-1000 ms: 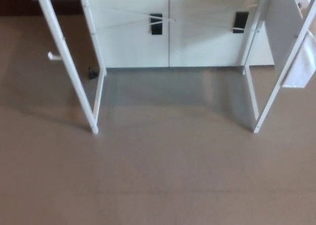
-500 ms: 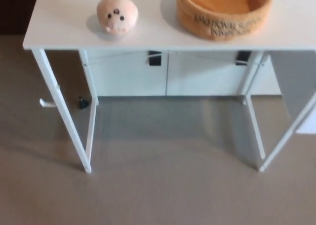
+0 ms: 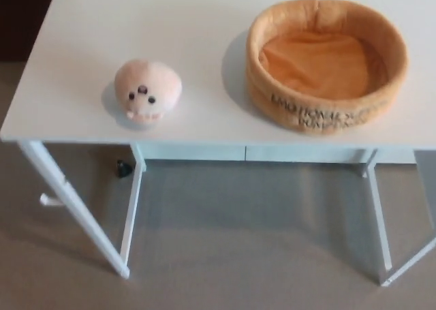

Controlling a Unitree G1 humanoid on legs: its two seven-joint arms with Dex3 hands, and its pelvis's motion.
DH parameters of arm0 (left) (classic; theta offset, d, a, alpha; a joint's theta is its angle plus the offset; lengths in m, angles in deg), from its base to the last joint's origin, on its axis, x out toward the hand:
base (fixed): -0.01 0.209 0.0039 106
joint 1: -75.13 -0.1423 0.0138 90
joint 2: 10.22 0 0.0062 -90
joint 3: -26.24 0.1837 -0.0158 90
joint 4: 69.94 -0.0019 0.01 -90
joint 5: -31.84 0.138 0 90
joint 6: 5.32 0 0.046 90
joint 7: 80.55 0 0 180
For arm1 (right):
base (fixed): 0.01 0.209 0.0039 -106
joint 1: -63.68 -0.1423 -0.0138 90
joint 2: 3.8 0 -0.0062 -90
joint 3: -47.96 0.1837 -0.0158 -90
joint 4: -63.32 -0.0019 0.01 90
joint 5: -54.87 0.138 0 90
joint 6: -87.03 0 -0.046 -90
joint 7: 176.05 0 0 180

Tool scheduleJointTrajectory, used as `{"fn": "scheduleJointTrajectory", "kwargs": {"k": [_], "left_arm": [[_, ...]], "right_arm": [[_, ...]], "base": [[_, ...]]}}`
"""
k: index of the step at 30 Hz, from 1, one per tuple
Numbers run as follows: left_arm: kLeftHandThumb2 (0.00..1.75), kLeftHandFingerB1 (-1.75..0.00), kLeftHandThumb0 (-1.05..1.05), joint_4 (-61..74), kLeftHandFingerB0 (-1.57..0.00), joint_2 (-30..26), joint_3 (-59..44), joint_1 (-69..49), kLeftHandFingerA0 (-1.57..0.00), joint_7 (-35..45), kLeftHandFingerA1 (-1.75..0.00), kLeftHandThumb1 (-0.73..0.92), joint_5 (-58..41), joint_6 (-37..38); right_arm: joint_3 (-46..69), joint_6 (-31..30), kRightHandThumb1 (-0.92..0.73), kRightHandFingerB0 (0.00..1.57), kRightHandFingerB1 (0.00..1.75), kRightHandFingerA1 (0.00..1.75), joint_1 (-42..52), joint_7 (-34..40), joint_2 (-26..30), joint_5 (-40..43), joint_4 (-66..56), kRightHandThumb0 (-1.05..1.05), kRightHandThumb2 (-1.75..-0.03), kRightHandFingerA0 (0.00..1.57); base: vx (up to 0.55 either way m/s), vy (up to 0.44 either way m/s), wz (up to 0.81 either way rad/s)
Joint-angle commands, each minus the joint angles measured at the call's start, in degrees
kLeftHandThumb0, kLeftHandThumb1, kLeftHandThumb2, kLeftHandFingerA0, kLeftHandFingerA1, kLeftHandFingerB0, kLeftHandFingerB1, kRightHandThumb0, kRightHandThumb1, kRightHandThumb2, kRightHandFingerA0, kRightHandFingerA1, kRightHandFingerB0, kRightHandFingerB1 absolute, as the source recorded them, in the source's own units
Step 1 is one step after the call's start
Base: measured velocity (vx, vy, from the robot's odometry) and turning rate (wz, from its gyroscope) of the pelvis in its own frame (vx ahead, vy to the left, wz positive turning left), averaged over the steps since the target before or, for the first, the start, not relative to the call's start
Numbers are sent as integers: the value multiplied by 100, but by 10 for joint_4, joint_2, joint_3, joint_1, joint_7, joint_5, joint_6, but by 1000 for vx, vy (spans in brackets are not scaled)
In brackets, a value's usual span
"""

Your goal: The robot walks towards a table in front, picks a dumpling toy with left hand and puts it in an orange round plate

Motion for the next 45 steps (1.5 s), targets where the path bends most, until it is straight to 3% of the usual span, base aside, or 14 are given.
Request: {"fn": "scheduleJointTrajectory", "kwargs": {"k": [1, 45], "left_arm": [[55, -34, -6, 10, -46, -14, 8, -5, -58, -15, -43, 55, 11, 8], [57, -36, -10, 19, -46, -22, 22, -9, -59, -21, -44, 53, 12, 12]], "right_arm": [[-4, 9, -55, 30, 31, 48, 4, 11, 3, -6, 6, -5, -56, 68], [-14, 17, -55, 31, 32, 49, -4, 21, 3, -12, 21, -9, -57, 69]], "base": [[262, 154, 14], [121, 18, 1]]}}
